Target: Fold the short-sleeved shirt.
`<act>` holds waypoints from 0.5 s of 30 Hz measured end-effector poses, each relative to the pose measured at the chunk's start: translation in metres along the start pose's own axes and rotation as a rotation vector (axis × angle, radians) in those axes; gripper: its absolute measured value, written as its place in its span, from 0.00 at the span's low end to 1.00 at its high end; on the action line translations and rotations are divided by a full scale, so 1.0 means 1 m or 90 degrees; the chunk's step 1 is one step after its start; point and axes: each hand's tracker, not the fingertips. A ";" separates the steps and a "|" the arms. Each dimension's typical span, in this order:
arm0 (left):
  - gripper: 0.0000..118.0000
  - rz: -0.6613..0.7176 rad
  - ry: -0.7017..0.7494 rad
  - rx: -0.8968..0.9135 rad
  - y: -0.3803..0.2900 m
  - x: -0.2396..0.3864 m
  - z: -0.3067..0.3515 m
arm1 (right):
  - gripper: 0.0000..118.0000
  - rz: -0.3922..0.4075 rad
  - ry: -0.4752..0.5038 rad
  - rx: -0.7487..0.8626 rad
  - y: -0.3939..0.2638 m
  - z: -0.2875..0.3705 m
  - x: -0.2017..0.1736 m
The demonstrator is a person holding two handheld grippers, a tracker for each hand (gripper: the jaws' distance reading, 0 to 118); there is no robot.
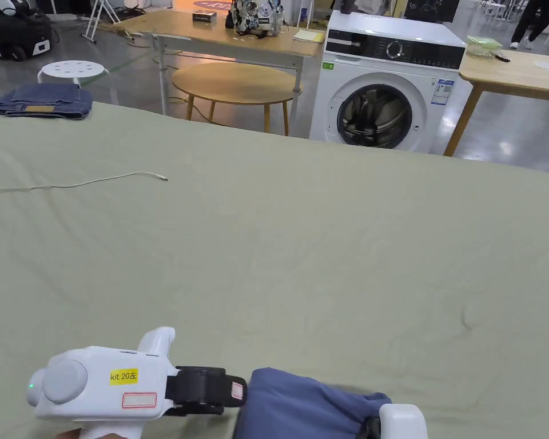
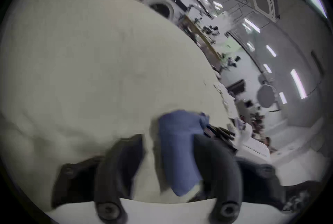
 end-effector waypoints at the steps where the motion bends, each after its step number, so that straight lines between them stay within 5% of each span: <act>1: 0.76 0.015 -0.020 -0.025 -0.003 -0.001 -0.006 | 0.00 0.000 0.000 0.000 0.000 0.000 0.000; 12: 0.76 0.119 -0.203 -0.059 -0.010 -0.024 -0.065 | 0.00 -0.004 0.000 -0.001 -0.003 -0.004 0.003; 14: 0.67 0.105 -0.200 -0.077 -0.013 -0.019 -0.073 | 0.00 -0.004 0.000 -0.001 -0.004 -0.004 0.004; 15: 0.53 0.100 -0.189 -0.082 -0.014 -0.018 -0.075 | 0.00 -0.005 0.000 0.000 -0.004 -0.004 0.005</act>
